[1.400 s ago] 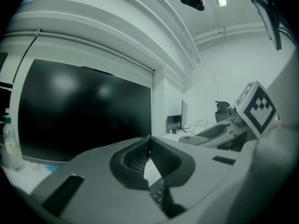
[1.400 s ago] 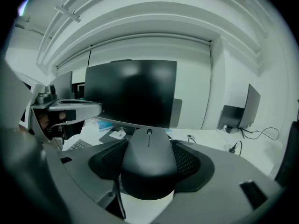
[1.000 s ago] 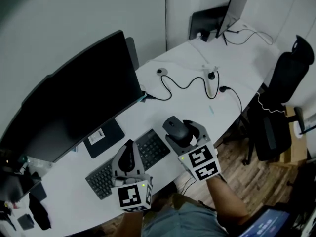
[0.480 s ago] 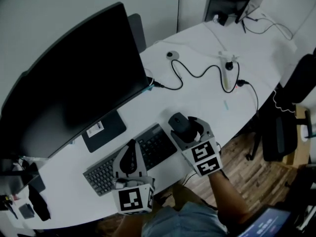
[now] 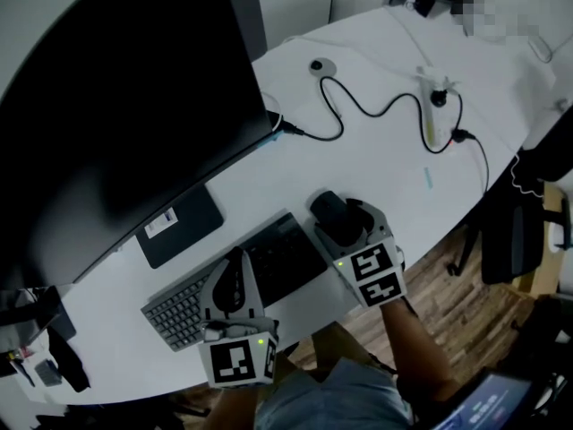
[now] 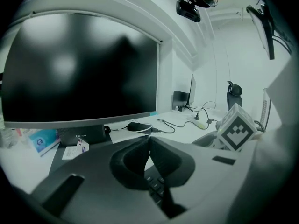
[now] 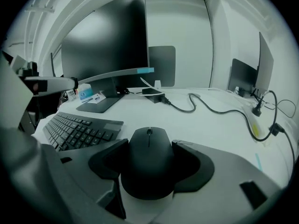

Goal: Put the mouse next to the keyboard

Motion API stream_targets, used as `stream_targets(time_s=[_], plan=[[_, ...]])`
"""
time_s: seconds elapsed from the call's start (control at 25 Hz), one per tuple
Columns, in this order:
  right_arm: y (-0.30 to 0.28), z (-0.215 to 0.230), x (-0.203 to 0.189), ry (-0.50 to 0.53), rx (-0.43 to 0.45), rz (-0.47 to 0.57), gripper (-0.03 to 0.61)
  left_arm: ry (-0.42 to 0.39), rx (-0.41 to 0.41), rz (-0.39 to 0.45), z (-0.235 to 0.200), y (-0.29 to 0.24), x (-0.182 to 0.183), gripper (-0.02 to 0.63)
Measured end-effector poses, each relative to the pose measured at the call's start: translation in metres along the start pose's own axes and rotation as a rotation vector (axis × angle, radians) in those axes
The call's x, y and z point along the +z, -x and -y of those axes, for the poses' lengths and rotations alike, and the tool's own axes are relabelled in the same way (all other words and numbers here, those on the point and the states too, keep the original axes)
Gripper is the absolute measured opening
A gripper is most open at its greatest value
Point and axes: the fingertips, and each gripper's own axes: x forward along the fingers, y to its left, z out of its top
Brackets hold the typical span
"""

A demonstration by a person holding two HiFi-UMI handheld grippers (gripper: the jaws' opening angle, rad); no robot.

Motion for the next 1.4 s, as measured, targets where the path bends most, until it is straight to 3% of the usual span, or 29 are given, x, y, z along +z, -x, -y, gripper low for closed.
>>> stream_targets(time_s=[0.4, 0.56, 0.76, 0.92, 1.04, 1.28, 1.4], plan=[[-0.011, -0.001, -0.011, 0.003, 0.010, -0.044, 0.310, 0.011, -0.019, -0.019, 0.000, -0.010, -0.009, 0.005], [-0.009, -0.005, -0.010, 0.001, 0.021, -0.038, 0.393, 0.010, -0.024, 0.003, 0.001, -0.007, -0.003, 0.005], [0.016, -0.005, 0.016, -0.005, -0.018, 0.035, 0.394, -0.001, -0.015, 0.050, -0.006, 0.013, 0.018, 0.005], [0.053, -0.027, 0.058, -0.039, -0.024, 0.161, 0.382, -0.042, -0.021, 0.122, -0.012, 0.042, 0.054, 0.005], [0.092, -0.058, 0.101, -0.053, -0.024, 0.296, 0.347, -0.057, -0.027, 0.190, -0.017, 0.072, 0.086, 0.005], [0.176, -0.125, 0.183, 0.066, -0.077, 0.585, 0.099, -0.112, -0.045, 0.357, -0.023, 0.130, 0.163, 0.005], [0.209, -0.148, 0.202, 0.076, -0.124, 0.665, 0.017, -0.122, -0.056, 0.432, -0.027, 0.159, 0.190, 0.005]])
